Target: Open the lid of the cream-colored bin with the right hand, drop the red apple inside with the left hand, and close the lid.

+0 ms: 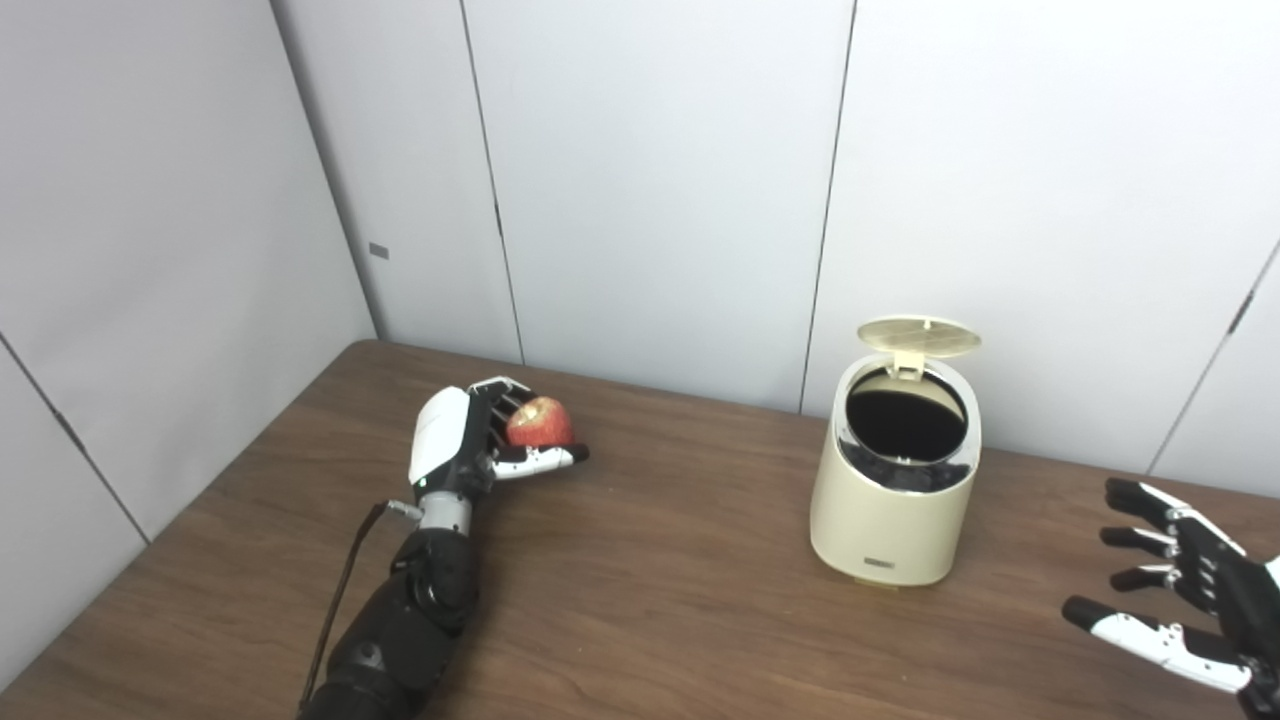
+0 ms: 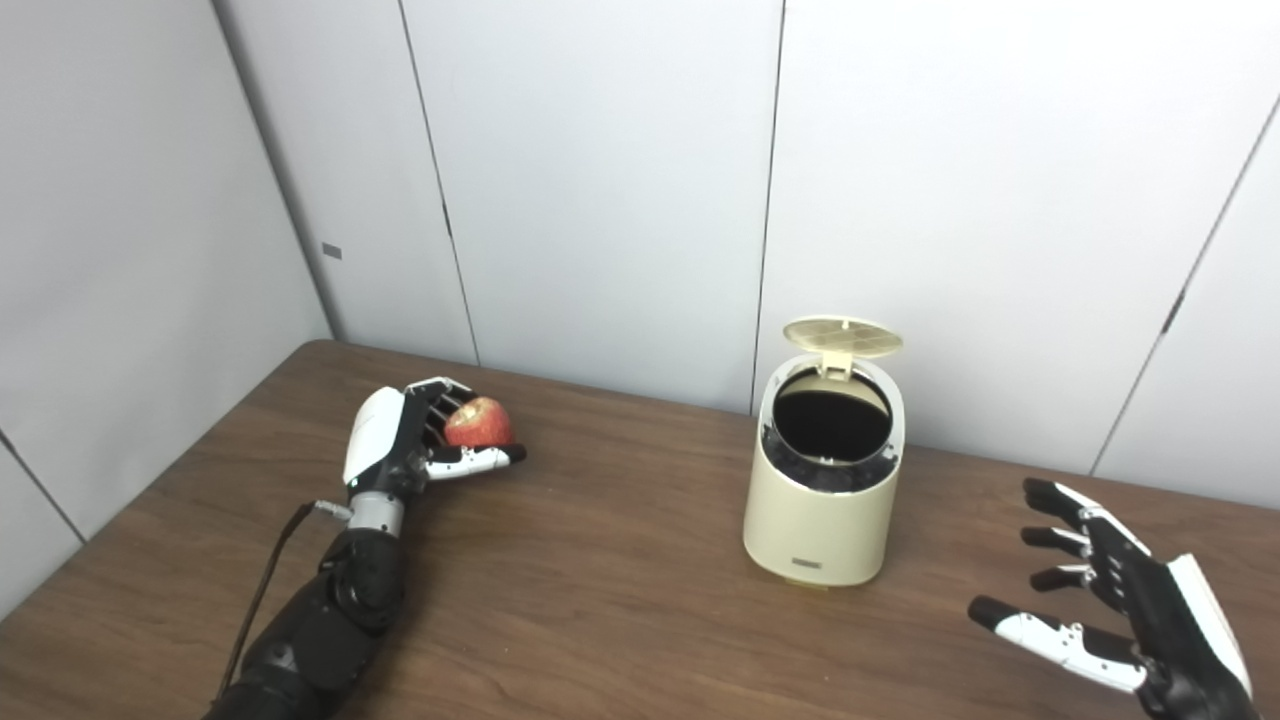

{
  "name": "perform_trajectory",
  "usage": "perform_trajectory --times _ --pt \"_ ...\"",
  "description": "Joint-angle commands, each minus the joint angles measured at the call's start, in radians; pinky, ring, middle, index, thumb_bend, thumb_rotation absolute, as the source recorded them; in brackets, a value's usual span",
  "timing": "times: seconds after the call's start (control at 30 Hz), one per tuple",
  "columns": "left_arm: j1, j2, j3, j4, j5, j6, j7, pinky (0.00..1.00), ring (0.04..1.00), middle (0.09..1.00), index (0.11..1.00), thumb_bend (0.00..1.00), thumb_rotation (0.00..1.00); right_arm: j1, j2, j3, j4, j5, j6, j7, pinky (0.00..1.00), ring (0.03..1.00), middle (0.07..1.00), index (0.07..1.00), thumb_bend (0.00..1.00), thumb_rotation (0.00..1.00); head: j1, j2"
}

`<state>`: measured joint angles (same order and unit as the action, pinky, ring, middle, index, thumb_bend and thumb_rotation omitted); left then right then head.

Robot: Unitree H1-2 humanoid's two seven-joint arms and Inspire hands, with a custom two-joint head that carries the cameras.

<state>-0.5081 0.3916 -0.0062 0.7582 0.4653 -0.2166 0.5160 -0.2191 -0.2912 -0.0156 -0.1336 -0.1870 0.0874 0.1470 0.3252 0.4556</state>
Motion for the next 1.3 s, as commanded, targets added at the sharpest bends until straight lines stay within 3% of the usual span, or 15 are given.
perform_trajectory --times 0.0,0.17,0.37,0.53,0.8,1.27 --pt "-0.024 0.003 -0.007 0.006 0.012 -0.042 0.055 0.35 0.433 0.46 0.517 0.5 0.0 -0.018 -0.018 -0.013 -0.044 0.0 -0.001 -0.009 0.57 0.76 0.841 0.823 0.79 0.37 -0.001 0.0" --pt "-0.019 0.003 -0.009 -0.024 0.014 -0.055 0.077 0.34 0.443 0.458 0.512 0.5 0.0 -0.016 -0.014 -0.01 -0.056 -0.001 0.02 -0.007 0.58 0.775 0.854 0.832 0.77 0.35 -0.024 -0.001" --pt "0.027 -0.008 -0.009 -0.23 0.013 -0.029 0.026 0.35 0.445 0.462 0.509 0.51 0.0 -0.022 0.004 0.01 -0.094 -0.036 0.104 -0.011 0.72 0.844 0.895 0.874 0.71 0.21 -0.103 0.003" --pt "0.041 -0.016 -0.016 -0.398 0.031 -0.033 -0.031 0.36 0.453 0.46 0.508 0.51 0.0 -0.042 0.01 0.034 -0.053 -0.073 0.037 -0.034 0.74 0.842 0.889 0.873 0.71 0.13 -0.211 0.018" --pt "0.039 -0.059 -0.009 -0.575 -0.003 0.025 -0.142 0.31 0.418 0.46 0.518 0.5 0.0 -0.062 0.042 0.053 -0.016 -0.084 0.01 -0.051 0.74 0.84 0.877 0.867 0.75 0.24 -0.309 0.025" --pt "0.03 -0.179 -0.048 -0.673 -0.026 -0.009 -0.26 0.31 0.428 0.465 0.505 0.51 0.0 -0.062 0.072 0.067 -0.013 -0.14 0.008 -0.079 0.75 0.826 0.876 0.87 0.73 0.21 -0.382 0.027"
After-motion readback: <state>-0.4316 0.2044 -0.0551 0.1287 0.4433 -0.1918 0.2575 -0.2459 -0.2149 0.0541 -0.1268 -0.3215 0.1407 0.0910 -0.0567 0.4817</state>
